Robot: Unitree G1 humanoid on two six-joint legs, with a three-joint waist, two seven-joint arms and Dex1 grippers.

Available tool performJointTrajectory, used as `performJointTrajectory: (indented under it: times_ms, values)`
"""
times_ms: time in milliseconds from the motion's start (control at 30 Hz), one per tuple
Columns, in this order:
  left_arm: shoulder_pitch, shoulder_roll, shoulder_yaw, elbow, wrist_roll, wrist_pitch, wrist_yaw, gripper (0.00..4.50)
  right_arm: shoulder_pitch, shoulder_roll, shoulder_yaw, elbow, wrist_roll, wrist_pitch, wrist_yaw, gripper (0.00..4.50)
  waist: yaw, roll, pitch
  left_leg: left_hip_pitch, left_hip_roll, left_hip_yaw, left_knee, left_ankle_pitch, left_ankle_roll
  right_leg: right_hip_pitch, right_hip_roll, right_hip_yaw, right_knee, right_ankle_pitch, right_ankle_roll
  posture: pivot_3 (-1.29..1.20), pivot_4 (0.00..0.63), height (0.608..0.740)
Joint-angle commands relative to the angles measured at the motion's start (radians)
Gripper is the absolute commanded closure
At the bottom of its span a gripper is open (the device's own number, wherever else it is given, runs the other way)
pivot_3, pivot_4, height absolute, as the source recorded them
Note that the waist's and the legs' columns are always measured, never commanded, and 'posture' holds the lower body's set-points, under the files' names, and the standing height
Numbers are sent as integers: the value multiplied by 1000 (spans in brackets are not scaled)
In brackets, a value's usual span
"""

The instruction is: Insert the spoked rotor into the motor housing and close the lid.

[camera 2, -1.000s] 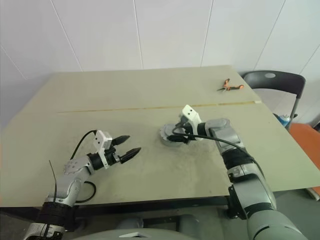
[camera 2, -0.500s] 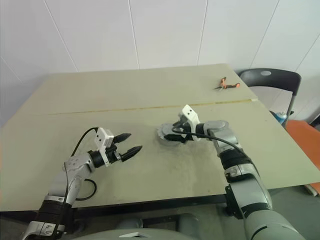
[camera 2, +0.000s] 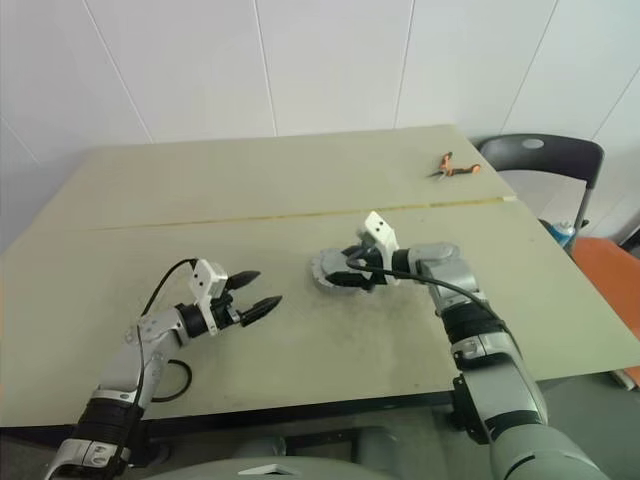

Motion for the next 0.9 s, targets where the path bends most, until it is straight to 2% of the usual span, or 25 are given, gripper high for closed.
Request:
performJointTrajectory:
  times_ms: [33,367,467,567,900]
  values:
    - [-18,5,-1,-42,-5,-3,-3,0,32,21,37,73,-44,1,-47,28,1,0,0,0,0,0,0,0,0,0,0,0,0,0,0,0,0,740]
    - [-16,12,0,-76,-9,24,1,0,45,25,72,86,-80,-33,-112,28,2,1,0,0,0,0,0,1,-1,0,0,0,0,0,-1,0,0,740]
    - [-18,12,1,-79,-8,29,2,0,43,22,71,92,-83,-27,-118,631,2,1,-1,0,0,0,1,1,-1,1,0,0,0,0,-1,0,0,740]
    - [-18,12,1,-81,-7,31,4,0,45,14,73,80,-79,-18,-101,1448,2,1,-1,1,0,0,1,1,-1,2,0,0,0,0,-1,0,0,740]
    - [-14,9,-1,-89,-7,38,10,0,46,18,67,69,-61,-2,-68,1446,2,1,-1,1,0,0,2,1,-1,2,0,0,0,0,0,0,0,740]
